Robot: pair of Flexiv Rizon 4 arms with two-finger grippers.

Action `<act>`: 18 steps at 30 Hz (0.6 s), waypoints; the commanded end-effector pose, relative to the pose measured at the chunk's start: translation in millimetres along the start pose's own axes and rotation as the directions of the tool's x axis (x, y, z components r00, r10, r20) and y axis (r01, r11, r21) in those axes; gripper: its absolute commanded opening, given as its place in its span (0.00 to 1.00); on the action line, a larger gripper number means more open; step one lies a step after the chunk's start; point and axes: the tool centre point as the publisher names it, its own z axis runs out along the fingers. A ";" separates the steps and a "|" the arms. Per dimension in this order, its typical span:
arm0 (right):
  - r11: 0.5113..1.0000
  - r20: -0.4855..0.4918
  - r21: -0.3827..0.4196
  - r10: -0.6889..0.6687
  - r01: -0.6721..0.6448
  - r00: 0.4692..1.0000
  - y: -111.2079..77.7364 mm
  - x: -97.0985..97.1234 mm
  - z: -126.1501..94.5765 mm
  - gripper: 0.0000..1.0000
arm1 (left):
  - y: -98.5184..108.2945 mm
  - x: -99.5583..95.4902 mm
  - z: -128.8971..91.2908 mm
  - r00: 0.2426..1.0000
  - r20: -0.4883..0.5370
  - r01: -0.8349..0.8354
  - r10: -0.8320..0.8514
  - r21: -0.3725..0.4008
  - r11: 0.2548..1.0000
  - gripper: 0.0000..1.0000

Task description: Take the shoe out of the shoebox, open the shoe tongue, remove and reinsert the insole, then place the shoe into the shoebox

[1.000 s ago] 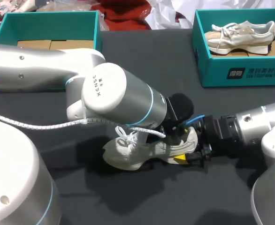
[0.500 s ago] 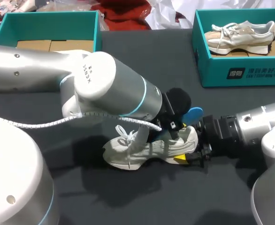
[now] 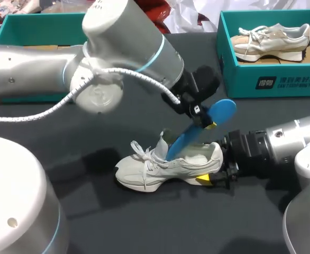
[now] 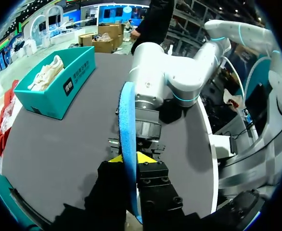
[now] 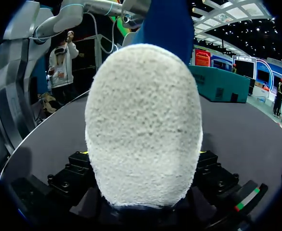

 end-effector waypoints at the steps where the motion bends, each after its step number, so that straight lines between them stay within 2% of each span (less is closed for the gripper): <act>1: 1.000 0.002 0.003 0.001 -0.001 1.000 0.0 0.8 1.9 0.00 | -13.0 2.0 -17.6 0.991 -0.134 -0.019 0.015 -0.027 0.999 0.00; 8: 1.000 0.002 0.003 0.001 -0.001 1.000 0.0 0.8 1.9 0.00 | -29.7 22.1 -48.3 0.978 -0.205 -0.044 0.046 0.011 0.999 0.00; 11: 1.000 0.002 0.003 0.001 -0.001 1.000 0.0 0.8 1.9 0.00 | -36.9 34.0 -66.2 0.969 -0.237 -0.056 0.071 0.070 0.996 0.00; 14: 1.000 0.002 0.003 0.001 -0.001 1.000 0.0 0.8 1.9 0.00 | -48.6 43.6 -100.8 0.958 -0.268 -0.061 0.106 0.171 0.983 0.00; 18: 1.000 0.002 0.003 0.001 -0.001 1.000 0.0 0.8 1.9 0.00 | -48.6 43.6 -100.8 0.958 -0.268 -0.061 0.106 0.171 0.983 0.00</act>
